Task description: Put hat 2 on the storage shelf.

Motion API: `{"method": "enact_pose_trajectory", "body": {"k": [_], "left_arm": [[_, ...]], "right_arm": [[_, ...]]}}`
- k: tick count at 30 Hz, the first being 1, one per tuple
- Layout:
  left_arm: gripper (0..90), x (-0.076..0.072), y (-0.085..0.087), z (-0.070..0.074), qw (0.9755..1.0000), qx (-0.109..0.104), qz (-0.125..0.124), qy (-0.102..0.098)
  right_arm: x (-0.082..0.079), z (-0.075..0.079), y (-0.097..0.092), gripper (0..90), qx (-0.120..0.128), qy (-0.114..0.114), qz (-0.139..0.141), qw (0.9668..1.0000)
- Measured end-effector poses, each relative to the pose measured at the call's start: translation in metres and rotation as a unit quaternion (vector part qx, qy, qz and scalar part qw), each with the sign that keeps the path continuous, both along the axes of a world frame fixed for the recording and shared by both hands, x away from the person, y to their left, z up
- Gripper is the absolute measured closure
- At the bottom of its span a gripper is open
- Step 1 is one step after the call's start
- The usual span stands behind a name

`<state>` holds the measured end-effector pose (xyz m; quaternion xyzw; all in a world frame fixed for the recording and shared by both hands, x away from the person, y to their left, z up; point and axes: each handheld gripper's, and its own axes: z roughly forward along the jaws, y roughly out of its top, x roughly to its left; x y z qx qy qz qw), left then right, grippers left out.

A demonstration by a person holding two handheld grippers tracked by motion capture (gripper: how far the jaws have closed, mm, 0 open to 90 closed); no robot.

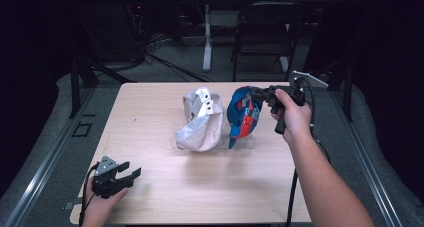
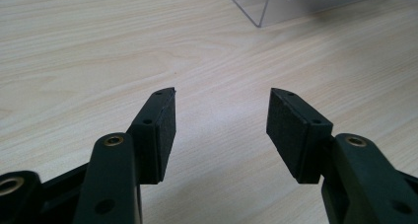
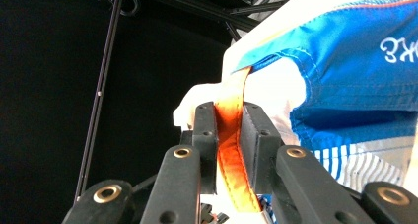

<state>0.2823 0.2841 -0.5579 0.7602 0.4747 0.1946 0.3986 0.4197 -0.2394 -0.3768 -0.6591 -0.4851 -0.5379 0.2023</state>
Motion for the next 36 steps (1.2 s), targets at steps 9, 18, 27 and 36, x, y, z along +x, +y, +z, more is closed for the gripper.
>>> {"method": "enact_pose_trajectory", "body": {"k": [9, 18, 27, 36], "left_arm": [[45.1, 0.0, 0.0, 0.0, 1.0, 0.002, 0.0, 0.002], [45.1, 0.0, -0.001, 0.0, 1.0, 0.003, -0.002, 0.006], [45.1, 0.0, -0.001, 0.0, 1.0, 0.004, -0.003, 0.005], [45.1, 0.001, -0.001, -0.001, 1.0, 0.004, -0.002, 0.007]], "right_arm": [[-0.006, -0.006, -0.005, 77.6, -0.018, 0.003, -0.005, 0.9998], [-0.011, -0.005, -0.008, 77.1, -0.045, -0.005, 0.002, 0.999], [-0.015, -0.004, -0.01, 75.4, -0.062, -0.011, 0.004, 0.998], [-0.019, -0.003, -0.016, 68.7, -0.065, -0.019, -0.003, 0.9977]]}}
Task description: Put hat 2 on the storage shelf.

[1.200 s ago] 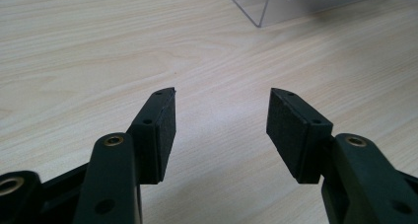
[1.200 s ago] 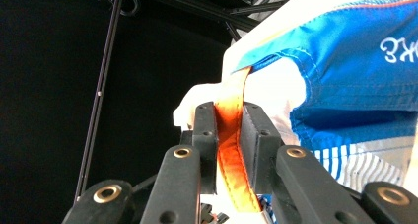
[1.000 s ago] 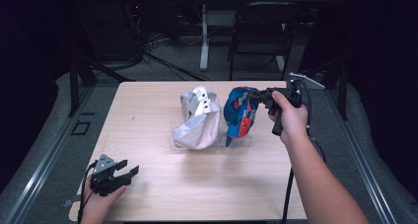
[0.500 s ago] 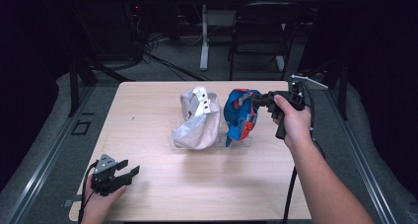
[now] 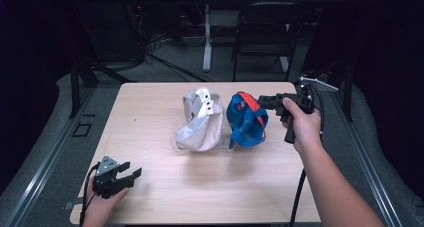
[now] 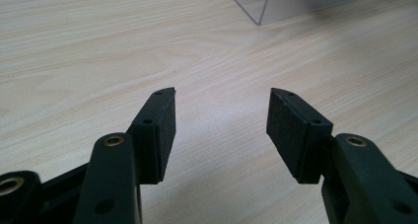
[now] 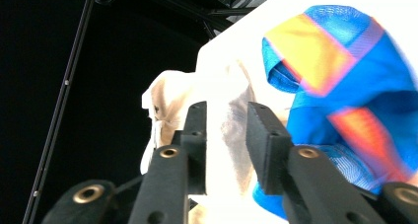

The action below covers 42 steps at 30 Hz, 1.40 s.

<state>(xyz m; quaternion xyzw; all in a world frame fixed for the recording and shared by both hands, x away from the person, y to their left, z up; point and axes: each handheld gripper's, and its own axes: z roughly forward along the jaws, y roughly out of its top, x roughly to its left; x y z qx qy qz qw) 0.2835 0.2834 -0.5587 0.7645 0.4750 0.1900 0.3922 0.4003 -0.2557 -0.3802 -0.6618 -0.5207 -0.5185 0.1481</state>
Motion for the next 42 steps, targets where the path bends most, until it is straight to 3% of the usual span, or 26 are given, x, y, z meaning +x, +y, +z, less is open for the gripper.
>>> {"method": "enact_pose_trajectory", "body": {"k": [9, 18, 22, 26, 31, 34, 37, 42], "left_arm": [[45.0, 0.0, 0.0, 0.0, 1.0, 0.001, 0.0, 0.0], [44.9, 0.0, 0.0, -0.001, 1.0, 0.002, 0.002, 0.001], [44.9, 0.001, 0.0, -0.003, 1.0, 0.001, 0.003, -0.002], [44.9, 0.0, 0.002, -0.003, 1.0, 0.0, 0.003, 0.004], [44.9, 0.002, 0.002, -0.002, 0.9999, -0.01, 0.009, -0.006], [45.0, 0.001, 0.0, -0.002, 1.0, 0.001, 0.004, 0.003], [45.0, -0.001, 0.0, -0.001, 0.9999, -0.003, 0.008, -0.006], [45.0, -0.001, 0.003, -0.003, 0.9999, -0.002, 0.013, -0.001]], "right_arm": [[-0.009, -0.005, 0.001, 57.5, -0.043, -0.017, 0.013, 0.9989], [-0.024, -0.01, 0.008, 50.6, -0.04, -0.046, 0.023, 0.9979], [-0.034, -0.015, 0.012, 50.9, -0.058, -0.063, 0.035, 0.9957], [-0.046, -0.022, 0.011, 51.7, -0.093, -0.092, 0.049, 0.9902], [-0.059, -0.04, 0.01, 52.5, -0.117, -0.108, 0.047, 0.9861], [-0.069, -0.053, 0.009, 53.3, -0.13, -0.11, 0.038, 0.9847], [-0.079, -0.065, 0.006, 55.2, -0.135, -0.109, 0.038, 0.984], [-0.096, -0.091, 0.004, 58.3, -0.154, -0.116, 0.035, 0.9806]]}}
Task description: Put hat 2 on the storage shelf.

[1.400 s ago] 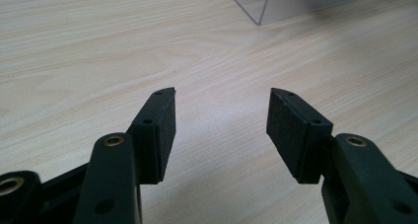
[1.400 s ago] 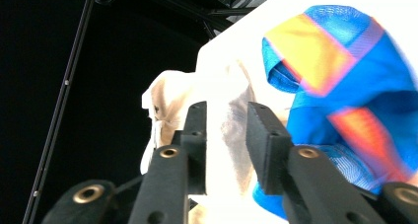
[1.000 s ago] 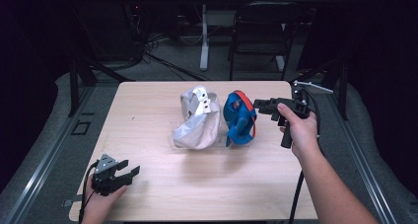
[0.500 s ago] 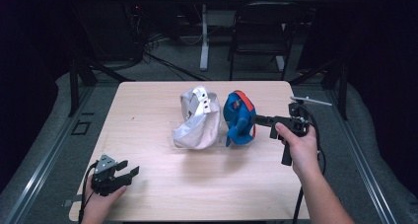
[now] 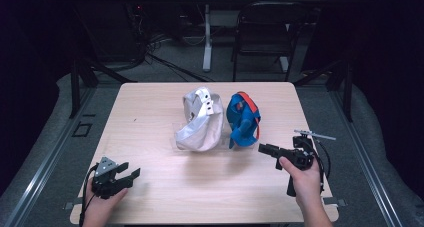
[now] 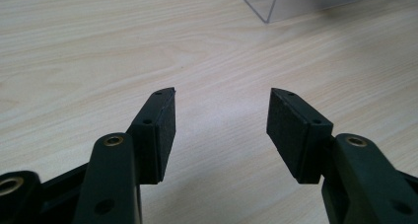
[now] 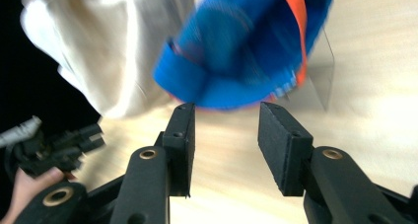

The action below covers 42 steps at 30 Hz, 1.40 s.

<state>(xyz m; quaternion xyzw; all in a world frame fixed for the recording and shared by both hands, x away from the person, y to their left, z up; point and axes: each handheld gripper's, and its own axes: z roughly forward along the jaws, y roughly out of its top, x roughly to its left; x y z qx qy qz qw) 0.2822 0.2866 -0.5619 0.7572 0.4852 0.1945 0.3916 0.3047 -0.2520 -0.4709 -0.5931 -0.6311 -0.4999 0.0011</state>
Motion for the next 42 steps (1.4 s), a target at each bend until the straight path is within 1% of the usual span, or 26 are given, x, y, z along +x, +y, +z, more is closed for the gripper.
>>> {"method": "enact_pose_trajectory", "body": {"k": [3, 4, 6, 7, 8, 11, 14, 15, 16, 17, 18, 20, 21, 24, 27, 30, 32, 34, 35, 36, 37, 38, 39, 42], "left_arm": [[45.0, 0.001, 0.0, 0.0, 1.0, 0.0, -0.002, -0.001], [45.0, 0.001, -0.001, -0.001, 1.0, -0.002, -0.001, -0.004], [45.0, 0.001, -0.003, -0.002, 1.0, 0.001, -0.004, -0.002], [45.0, 0.001, -0.003, -0.002, 1.0, 0.001, -0.004, -0.002], [45.0, 0.002, -0.003, -0.003, 1.0, 0.005, -0.008, 0.003], [45.1, 0.002, -0.004, -0.003, 0.9999, 0.007, -0.008, 0.009], [45.1, 0.002, -0.003, -0.004, 0.9999, 0.008, -0.009, 0.008], [45.1, 0.002, -0.003, -0.004, 0.9999, 0.006, -0.009, 0.008], [45.0, 0.002, -0.003, -0.004, 0.9999, 0.006, -0.008, 0.007], [45.1, 0.002, -0.003, -0.004, 0.9999, 0.005, -0.007, 0.007], [45.0, 0.002, -0.003, -0.004, 1.0, 0.004, -0.005, 0.003], [45.1, 0.002, -0.003, -0.004, 1.0, 0.004, -0.007, 0.005], [45.0, 0.002, -0.003, -0.004, 1.0, 0.004, -0.007, 0.006], [45.1, 0.002, -0.003, -0.004, 0.9999, 0.003, -0.008, 0.005], [45.0, 0.002, -0.004, -0.004, 0.9999, 0.007, -0.011, 0.008], [45.1, 0.002, -0.007, -0.005, 0.9999, 0.006, -0.012, 0.005], [45.1, 0.001, -0.008, -0.005, 0.9998, 0.009, -0.019, 0.007], [46.0, 0.001, -0.01, -0.006, 0.9996, 0.012, -0.024, 0.008], [46.8, 0.001, -0.01, -0.006, 0.9996, 0.012, -0.024, 0.008], [46.8, 0.001, -0.012, -0.007, 0.9994, 0.018, -0.028, 0.006], [48.1, 0.001, -0.014, -0.008, 0.9992, 0.02, -0.032, 0.009], [48.1, 0.001, -0.015, -0.008, 0.9991, 0.023, -0.036, 0.01], [48.2, 0.001, -0.016, -0.008, 0.9988, 0.024, -0.039, 0.015], [48.2, 0.001, -0.019, -0.009, 0.9989, 0.019, -0.041, 0.015]], "right_arm": [[-0.007, -0.017, 0.002, 56.0, -0.009, 0.0, 0.013, 0.9999], [-0.009, -0.022, 0.002, 55.8, -0.018, 0.001, 0.019, 0.9997], [-0.012, -0.033, 0.004, 54.9, -0.021, -0.002, 0.024, 0.9995], [-0.012, -0.033, 0.004, 54.9, -0.021, -0.002, 0.024, 0.9995], [-0.016, -0.042, 0.006, 53.9, -0.023, -0.004, 0.024, 0.9994], [-0.021, -0.056, 0.008, 52.5, -0.017, -0.01, 0.024, 0.9995], [-0.024, -0.063, 0.009, 52.2, -0.014, -0.015, 0.028, 0.9994], [-0.026, -0.068, 0.01, 51.6, -0.023, -0.016, 0.024, 0.9993], [-0.026, -0.07, 0.01, 51.6, -0.021, -0.016, 0.022, 0.9994], [-0.026, -0.071, 0.01, 51.6, -0.016, -0.014, 0.023, 0.9995], [-0.026, -0.073, 0.01, 51.6, -0.01, -0.015, 0.02, 0.9996], [-0.025, -0.074, 0.011, 51.4, -0.004, -0.016, 0.017, 0.9997], [-0.025, -0.075, 0.011, 51.3, -0.007, -0.017, 0.02, 0.9996], [-0.025, -0.078, 0.014, 51.3, -0.019, -0.02, 0.021, 0.9994], [-0.025, -0.08, 0.018, 51.5, -0.031, -0.019, 0.03, 0.9989], [-0.025, -0.081, 0.025, 51.8, -0.044, -0.019, 0.042, 0.998], [-0.026, -0.082, 0.031, 52.0, -0.051, -0.02, 0.049, 0.9973], [-0.026, -0.084, 0.035, 52.2, -0.067, -0.018, 0.058, 0.9959], [-0.026, -0.084, 0.035, 52.2, -0.067, -0.018, 0.058, 0.9959], [-0.026, -0.085, 0.037, 52.2, -0.073, -0.016, 0.064, 0.9951], [-0.025, -0.087, 0.042, 52.2, -0.079, -0.018, 0.071, 0.9942], [-0.026, -0.087, 0.043, 52.2, -0.082, -0.017, 0.076, 0.9936], [-0.026, -0.087, 0.044, 52.2, -0.09, -0.016, 0.079, 0.9927], [-0.026, -0.088, 0.047, 52.2, -0.089, -0.02, 0.078, 0.9928]]}}
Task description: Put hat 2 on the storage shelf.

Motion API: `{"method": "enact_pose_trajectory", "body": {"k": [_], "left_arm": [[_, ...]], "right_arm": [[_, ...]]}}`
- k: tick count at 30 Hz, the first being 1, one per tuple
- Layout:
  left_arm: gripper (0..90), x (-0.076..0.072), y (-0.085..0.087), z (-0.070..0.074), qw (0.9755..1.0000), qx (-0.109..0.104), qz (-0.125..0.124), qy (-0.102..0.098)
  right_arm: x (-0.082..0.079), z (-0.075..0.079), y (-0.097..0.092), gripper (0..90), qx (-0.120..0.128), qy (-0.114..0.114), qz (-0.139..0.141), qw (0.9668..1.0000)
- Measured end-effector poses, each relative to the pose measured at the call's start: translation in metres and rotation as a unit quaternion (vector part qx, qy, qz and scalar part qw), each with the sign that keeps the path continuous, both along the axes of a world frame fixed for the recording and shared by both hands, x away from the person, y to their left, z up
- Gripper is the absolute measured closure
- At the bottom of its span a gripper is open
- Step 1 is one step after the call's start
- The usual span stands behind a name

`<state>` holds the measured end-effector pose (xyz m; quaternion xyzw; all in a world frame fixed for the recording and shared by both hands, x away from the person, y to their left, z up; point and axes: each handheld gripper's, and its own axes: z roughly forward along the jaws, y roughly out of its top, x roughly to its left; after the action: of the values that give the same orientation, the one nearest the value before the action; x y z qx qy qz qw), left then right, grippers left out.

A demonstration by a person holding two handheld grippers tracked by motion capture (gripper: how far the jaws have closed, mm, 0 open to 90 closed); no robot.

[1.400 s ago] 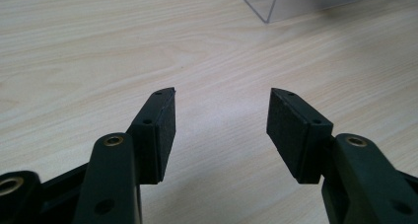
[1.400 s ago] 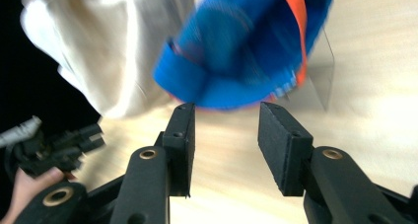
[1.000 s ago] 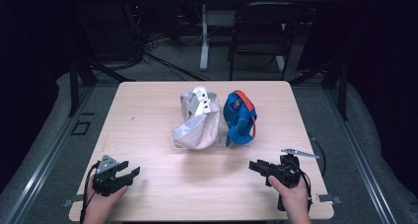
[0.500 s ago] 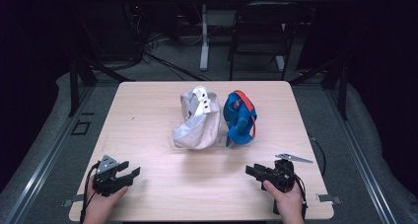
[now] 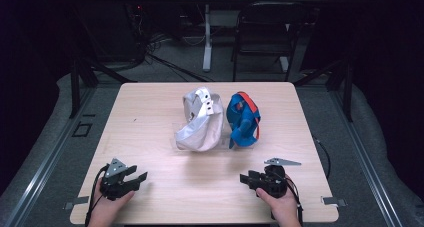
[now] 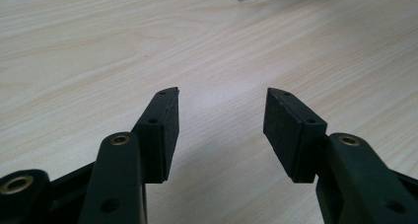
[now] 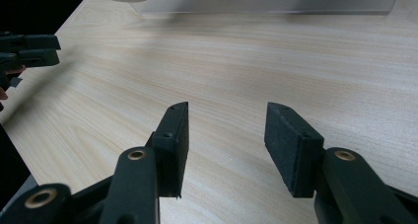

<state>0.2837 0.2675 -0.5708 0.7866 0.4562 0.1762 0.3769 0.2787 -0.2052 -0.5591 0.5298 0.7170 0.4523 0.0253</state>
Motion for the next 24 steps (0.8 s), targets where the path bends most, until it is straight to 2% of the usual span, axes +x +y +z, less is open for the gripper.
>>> {"method": "enact_pose_trajectory", "body": {"k": [4, 8, 10, 13, 16, 20, 21, 24], "left_arm": [[48.0, 0.0, -0.002, 0.0, 1.0, 0.004, -0.004, 0.005], [50.2, -0.001, -0.004, -0.002, 0.9999, 0.015, -0.002, -0.005], [51.6, -0.001, -0.004, -0.001, 0.9999, 0.007, -0.007, -0.002], [52.1, -0.004, -0.007, 0.0, 0.9999, -0.007, -0.009, -0.007], [50.3, -0.006, -0.013, 0.002, 0.9998, -0.011, -0.017, -0.009], [47.2, -0.005, -0.027, 0.009, 0.9995, -0.017, -0.019, -0.017], [46.5, -0.006, -0.032, 0.012, 0.9993, -0.018, -0.026, -0.022], [46.1, -0.006, -0.056, 0.021, 0.9977, -0.011, -0.055, -0.037]], "right_arm": [[0.001, -0.001, -0.001, 52.0, -0.005, -0.001, -0.006, 1.0], [0.001, -0.001, -0.001, 51.8, 0.001, -0.003, -0.01, 0.9999], [0.001, -0.002, -0.003, 51.7, -0.007, -0.002, -0.019, 0.9998], [0.001, -0.003, -0.004, 51.5, 0.005, -0.003, -0.026, 0.9996], [0.002, -0.001, -0.006, 51.2, 0.011, -0.004, -0.026, 0.9996], [0.001, 0.001, -0.008, 50.9, 0.022, -0.009, -0.029, 0.9993], [0.0, 0.001, -0.01, 50.8, 0.016, -0.008, -0.028, 0.9994], [0.0, 0.003, -0.012, 50.8, 0.035, -0.011, -0.033, 0.9988]]}}
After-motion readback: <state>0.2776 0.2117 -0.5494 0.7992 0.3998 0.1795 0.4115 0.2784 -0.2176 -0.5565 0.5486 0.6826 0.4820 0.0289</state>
